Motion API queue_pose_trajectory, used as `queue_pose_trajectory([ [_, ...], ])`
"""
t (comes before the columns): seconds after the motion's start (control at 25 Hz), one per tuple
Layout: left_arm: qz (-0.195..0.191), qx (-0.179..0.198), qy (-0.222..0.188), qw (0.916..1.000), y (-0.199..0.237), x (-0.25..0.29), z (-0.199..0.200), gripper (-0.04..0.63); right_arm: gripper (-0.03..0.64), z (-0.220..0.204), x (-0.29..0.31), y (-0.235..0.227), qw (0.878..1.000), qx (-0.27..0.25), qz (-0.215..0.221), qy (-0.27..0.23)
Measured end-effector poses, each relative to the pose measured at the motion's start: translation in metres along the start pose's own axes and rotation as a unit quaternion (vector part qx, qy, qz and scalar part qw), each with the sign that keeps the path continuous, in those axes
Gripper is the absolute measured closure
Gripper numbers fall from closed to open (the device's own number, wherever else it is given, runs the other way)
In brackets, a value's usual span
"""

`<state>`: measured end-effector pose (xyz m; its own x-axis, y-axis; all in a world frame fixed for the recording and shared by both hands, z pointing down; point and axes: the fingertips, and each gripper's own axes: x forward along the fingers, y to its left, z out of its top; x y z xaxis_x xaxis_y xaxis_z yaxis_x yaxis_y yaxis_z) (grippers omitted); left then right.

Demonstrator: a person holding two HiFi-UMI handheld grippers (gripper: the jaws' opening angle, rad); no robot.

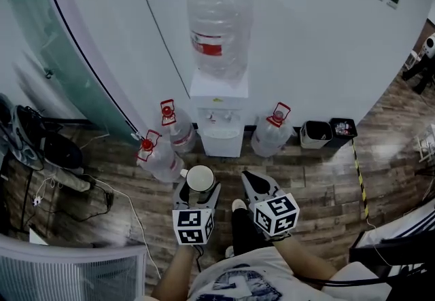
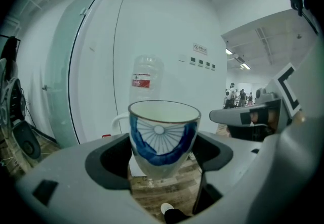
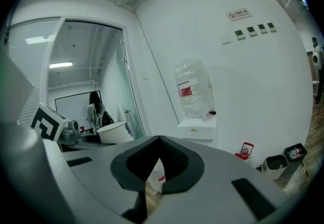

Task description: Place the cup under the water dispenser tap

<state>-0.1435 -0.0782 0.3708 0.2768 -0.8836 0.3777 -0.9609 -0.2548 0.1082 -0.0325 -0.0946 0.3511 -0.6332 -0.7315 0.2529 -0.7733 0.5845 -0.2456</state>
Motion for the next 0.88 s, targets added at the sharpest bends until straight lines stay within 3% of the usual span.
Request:
queue_pose_trajectory([
  [0.52, 0.010, -0.001, 0.023, 0.9997, 0.055, 0.139, 0.005, 0.179, 0.597, 0.001, 0.128, -0.086, 1.000, -0.012, 0.005, 0.022],
  [0.88, 0.009, -0.010, 0.044, 0.9989, 0.089, 0.237, -0.029, 0.179, 0.597, -0.039, 0.210, -0.143, 0.999, -0.006, -0.001, 0.048],
])
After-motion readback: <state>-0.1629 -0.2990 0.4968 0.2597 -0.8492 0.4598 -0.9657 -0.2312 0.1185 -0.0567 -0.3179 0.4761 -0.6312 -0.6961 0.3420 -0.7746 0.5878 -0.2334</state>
